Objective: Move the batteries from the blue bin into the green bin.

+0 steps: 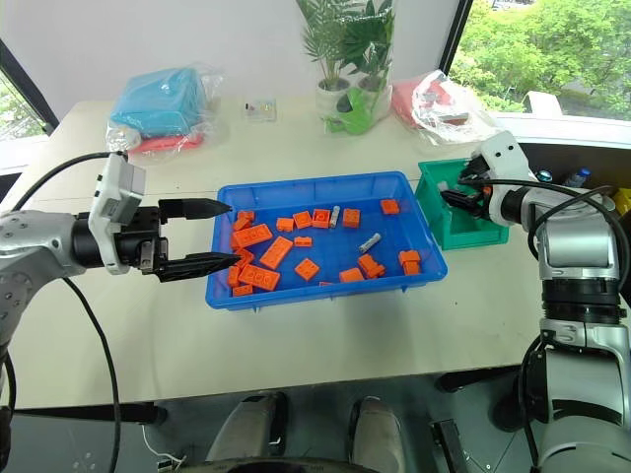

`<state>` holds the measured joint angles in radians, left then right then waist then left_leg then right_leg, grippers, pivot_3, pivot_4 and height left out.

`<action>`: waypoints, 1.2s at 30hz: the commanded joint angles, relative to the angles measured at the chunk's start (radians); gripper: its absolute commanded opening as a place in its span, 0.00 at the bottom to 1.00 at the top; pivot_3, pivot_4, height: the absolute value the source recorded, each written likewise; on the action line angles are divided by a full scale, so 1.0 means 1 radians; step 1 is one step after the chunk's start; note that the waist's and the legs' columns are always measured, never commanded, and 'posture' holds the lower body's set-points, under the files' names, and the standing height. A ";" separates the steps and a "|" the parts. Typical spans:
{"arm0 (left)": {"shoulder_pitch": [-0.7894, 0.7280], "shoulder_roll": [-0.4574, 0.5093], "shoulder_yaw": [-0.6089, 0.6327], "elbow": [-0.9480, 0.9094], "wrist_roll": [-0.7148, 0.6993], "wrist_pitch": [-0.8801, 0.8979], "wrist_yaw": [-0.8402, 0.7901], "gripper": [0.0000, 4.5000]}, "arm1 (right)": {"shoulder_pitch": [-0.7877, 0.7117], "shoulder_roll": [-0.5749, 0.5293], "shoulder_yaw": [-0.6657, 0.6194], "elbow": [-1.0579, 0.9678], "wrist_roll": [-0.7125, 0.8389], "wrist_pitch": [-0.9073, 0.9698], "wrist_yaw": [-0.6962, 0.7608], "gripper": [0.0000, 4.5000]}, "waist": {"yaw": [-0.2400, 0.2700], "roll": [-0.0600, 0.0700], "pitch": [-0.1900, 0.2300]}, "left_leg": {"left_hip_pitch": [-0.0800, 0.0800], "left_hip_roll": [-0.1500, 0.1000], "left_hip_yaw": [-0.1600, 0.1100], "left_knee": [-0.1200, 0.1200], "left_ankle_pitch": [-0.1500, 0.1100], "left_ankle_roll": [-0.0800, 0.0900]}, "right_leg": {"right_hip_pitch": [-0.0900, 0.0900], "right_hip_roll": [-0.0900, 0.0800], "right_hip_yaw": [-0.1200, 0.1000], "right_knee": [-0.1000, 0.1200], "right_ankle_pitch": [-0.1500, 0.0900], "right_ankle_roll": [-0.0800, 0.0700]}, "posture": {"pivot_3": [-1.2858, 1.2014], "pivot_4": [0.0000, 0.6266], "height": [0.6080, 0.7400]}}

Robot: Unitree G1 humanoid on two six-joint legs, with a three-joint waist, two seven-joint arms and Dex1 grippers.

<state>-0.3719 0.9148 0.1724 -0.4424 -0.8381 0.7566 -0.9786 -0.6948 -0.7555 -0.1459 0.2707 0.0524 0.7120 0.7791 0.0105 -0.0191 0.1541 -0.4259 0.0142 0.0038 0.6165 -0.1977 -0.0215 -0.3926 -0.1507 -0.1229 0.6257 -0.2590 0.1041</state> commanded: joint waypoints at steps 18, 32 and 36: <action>0.037 -0.001 0.053 -0.055 -0.007 -0.010 0.051 1.00 | -0.196 0.253 0.370 0.121 -0.018 -0.231 0.126 0.99 | 0.002 -0.001 0.000 | -0.001 0.000 -0.001 0.001 0.000 0.000 | -0.005 0.000 0.000 0.002 -0.001 -0.001 | 0.52 0.24 0.40; 0.052 0.013 0.101 -0.090 -0.026 0.004 0.083 1.00 | -0.478 0.353 0.457 0.802 -0.171 -0.788 0.281 0.99 | -0.018 -0.002 -0.001 | -0.001 0.000 -0.001 0.002 0.000 0.000 | -0.005 0.001 0.000 0.004 0.000 0.001 | 0.52 0.24 0.40; 0.063 0.019 0.115 -0.101 -0.029 0.006 0.096 1.00 | -0.511 0.390 0.444 0.900 -0.184 -0.843 0.318 0.99 | -0.025 -0.001 0.000 | -0.001 0.000 -0.002 0.002 0.000 0.000 | -0.004 0.001 0.000 0.005 0.000 0.001 | 0.52 0.24 0.40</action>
<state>-0.3086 0.9187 0.2495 -0.5173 -0.8558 0.7606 -0.8886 -1.1595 -0.3698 0.3160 1.1553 -0.1283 -0.0998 1.0841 -0.0143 -0.0205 0.1537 -0.4269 0.0140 0.0019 0.6185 -0.1976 -0.0211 -0.3968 -0.1497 -0.1229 0.6304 -0.2586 0.1050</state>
